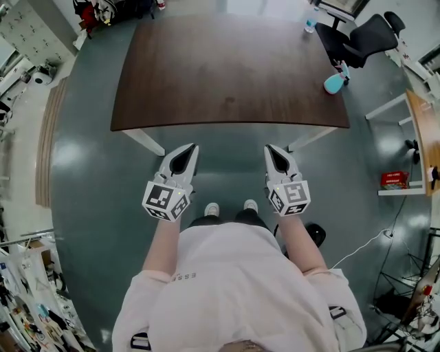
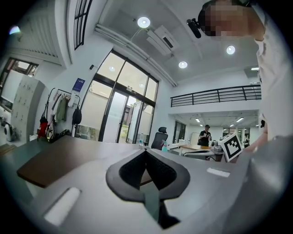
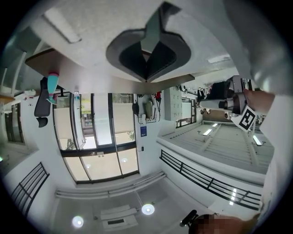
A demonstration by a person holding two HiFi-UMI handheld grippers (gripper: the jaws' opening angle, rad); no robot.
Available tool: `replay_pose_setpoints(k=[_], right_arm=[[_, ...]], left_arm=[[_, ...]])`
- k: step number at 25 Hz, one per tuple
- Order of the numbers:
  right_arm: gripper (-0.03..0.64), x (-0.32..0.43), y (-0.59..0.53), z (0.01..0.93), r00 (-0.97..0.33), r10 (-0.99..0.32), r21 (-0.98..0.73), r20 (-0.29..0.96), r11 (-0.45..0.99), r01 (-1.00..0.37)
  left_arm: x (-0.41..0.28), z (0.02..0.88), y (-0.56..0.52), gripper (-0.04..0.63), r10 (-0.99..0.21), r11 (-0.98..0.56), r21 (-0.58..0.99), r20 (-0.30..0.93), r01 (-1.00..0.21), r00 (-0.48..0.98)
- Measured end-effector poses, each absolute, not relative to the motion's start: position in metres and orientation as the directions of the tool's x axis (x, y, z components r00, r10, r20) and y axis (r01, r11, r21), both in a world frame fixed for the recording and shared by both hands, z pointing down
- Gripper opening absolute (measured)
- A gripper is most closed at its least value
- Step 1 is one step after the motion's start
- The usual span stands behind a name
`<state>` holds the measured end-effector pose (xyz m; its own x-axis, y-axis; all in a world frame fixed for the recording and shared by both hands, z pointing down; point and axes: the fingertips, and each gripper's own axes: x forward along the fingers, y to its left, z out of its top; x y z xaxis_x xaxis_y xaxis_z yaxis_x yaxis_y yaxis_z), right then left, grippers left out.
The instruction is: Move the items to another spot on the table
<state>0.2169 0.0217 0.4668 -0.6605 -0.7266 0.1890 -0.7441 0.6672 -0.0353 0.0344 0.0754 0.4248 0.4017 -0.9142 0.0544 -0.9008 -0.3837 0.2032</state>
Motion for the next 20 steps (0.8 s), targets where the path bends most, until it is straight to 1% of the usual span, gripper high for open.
replay_pose_setpoints(k=[10, 20], right_arm=[[-0.011, 0.189, 0.039, 0.469, -0.672, -0.717, -0.015, 0.183, 0.682, -0.732], [-0.011, 0.195, 0.039, 0.464, -0.673, -0.718, -0.005, 0.174, 0.683, -0.73]], left_arm=[[0.006, 0.434, 0.094, 0.008, -0.922, -0.366, 0.229, 0.045, -0.902, 0.385], [0.023, 0.432, 0.094, 0.008, -0.906, -0.404, 0.236, 0.028, -0.884, 0.422]])
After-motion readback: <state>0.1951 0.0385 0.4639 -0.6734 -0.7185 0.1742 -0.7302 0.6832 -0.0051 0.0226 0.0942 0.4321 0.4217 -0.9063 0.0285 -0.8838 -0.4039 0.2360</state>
